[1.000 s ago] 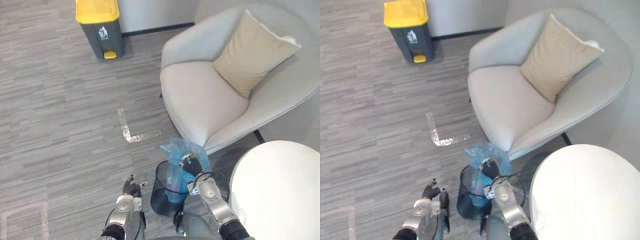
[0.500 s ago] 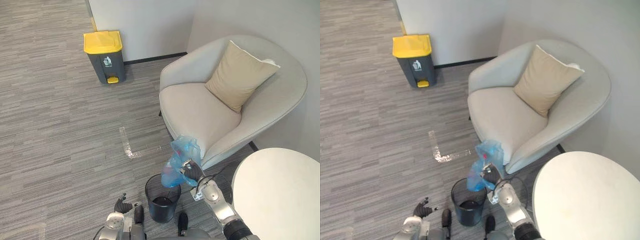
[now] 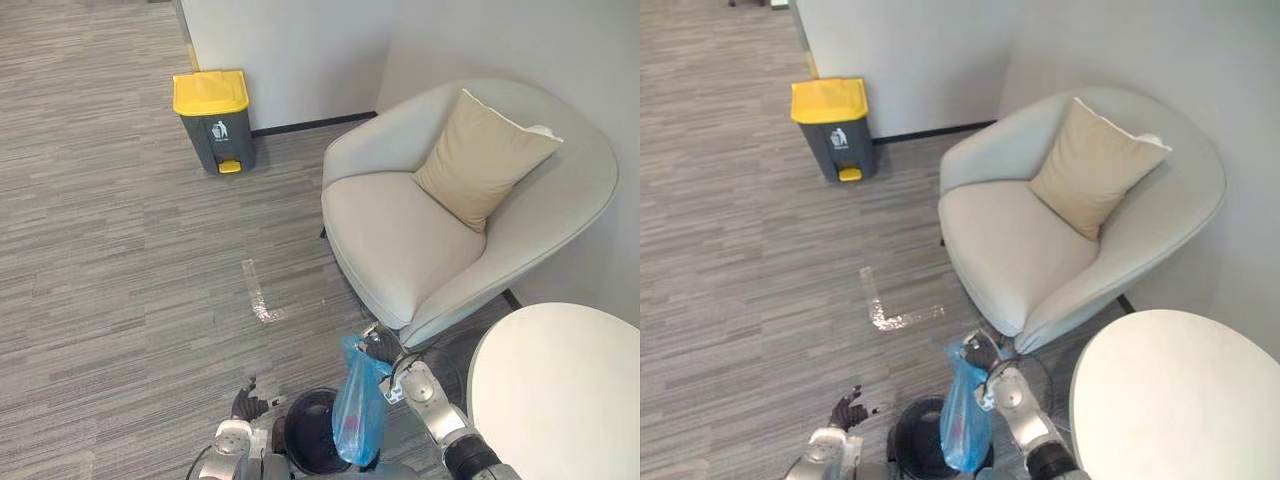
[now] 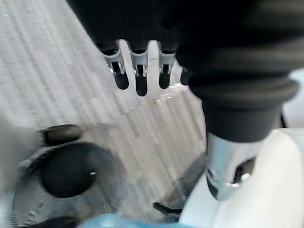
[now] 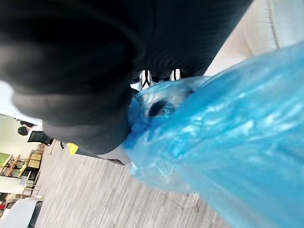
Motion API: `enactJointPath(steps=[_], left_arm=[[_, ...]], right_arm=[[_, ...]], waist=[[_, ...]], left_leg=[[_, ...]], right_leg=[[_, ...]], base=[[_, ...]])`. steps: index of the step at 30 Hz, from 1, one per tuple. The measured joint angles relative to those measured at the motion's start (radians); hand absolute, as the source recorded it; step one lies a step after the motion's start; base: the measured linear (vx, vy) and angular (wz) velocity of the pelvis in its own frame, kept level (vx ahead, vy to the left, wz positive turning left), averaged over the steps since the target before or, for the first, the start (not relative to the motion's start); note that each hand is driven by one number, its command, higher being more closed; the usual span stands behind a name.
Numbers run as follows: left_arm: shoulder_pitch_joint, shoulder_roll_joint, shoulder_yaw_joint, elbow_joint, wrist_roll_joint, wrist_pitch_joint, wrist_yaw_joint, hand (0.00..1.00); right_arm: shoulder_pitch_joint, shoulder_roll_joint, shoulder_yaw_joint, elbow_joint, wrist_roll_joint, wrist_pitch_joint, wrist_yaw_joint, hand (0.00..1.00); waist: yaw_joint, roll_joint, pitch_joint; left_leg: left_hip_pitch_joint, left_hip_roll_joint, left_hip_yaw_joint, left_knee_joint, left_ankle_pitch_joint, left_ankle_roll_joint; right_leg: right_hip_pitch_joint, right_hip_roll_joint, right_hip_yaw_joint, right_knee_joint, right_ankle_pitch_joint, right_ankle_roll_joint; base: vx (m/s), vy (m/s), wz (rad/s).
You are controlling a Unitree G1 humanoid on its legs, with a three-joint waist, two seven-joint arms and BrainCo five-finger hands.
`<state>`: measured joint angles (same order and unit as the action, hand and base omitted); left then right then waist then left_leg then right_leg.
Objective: Gather rubbish on tea table into small bin, then transfer packed bag to large trash can.
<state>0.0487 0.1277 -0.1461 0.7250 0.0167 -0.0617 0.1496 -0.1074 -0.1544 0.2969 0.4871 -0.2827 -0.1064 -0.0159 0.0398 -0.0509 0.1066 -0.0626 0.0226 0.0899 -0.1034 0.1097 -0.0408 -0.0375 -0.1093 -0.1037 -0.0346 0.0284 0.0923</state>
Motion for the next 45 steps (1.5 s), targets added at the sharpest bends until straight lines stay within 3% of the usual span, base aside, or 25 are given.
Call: enactJointPath(steps=[7, 15, 19, 26, 34, 45], left_arm=[[0.017, 0.072, -0.076, -0.272, 0.001, -0.022, -0.027, 0.0], [0.024, 0.266, -0.116, -0.492, 0.073, -0.079, -0.053, 0.0], [0.02, 0.314, -0.117, -0.553, 0.119, -0.096, -0.035, 0.0], [-0.014, 0.337, -0.144, -0.59, 0.14, -0.101, -0.017, 0.0], [-0.089, 0.36, -0.247, -0.606, 0.159, -0.109, -0.019, 0.0], [-0.093, 0.26, -0.354, -0.635, 0.213, -0.123, -0.014, 0.0]], right_arm=[[0.02, -0.139, 0.06, -0.206, 0.0, -0.033, 0.031, 1.0], [0.032, -0.42, 0.15, -0.403, 0.02, -0.11, 0.077, 1.0], [-0.011, -0.477, 0.191, -0.453, 0.054, -0.126, 0.076, 1.0], [-0.117, -0.508, 0.269, -0.474, 0.067, -0.131, 0.074, 1.0], [-0.206, -0.526, 0.304, -0.481, 0.068, -0.131, 0.053, 1.0], [-0.208, -0.521, 0.305, -0.606, 0.112, -0.165, 0.035, 1.0]], waist=[[-0.001, 0.0, 0.0], [-0.005, -0.003, -0.007], [-0.016, -0.009, -0.047], [-0.024, -0.012, -0.061], [-0.035, -0.013, -0.062], [-0.038, -0.032, -0.075]], left_leg=[[0.012, 0.0, 0.004, 0.0, -0.002, -0.001], [0.027, 0.009, 0.033, -0.003, -0.009, -0.002], [0.028, 0.012, 0.041, -0.002, -0.01, -0.003], [0.028, 0.019, 0.056, -0.003, -0.01, -0.004], [0.028, 0.023, 0.068, -0.006, -0.01, -0.004], [0.027, 0.022, 0.091, -0.002, -0.011, -0.006]], right_leg=[[0.007, 0.0, 0.007, -0.001, 0.0, 0.0], [0.005, 0.002, 0.036, 0.004, 0.0, 0.0], [0.005, 0.004, 0.045, -0.004, 0.003, -0.002], [0.002, 0.012, 0.06, -0.006, 0.013, -0.008], [-0.004, 0.016, 0.074, -0.007, 0.019, -0.01], [-0.014, 0.019, 0.096, -0.009, 0.026, -0.011]], base=[[0.0, 0.004, -0.02], [-0.01, 0.004, -0.1], [0.02, 0.0, -0.08], [-0.01, -0.003, -0.07], [-0.02, 0.004, -0.05], [0.01, 0.007, -0.06]])
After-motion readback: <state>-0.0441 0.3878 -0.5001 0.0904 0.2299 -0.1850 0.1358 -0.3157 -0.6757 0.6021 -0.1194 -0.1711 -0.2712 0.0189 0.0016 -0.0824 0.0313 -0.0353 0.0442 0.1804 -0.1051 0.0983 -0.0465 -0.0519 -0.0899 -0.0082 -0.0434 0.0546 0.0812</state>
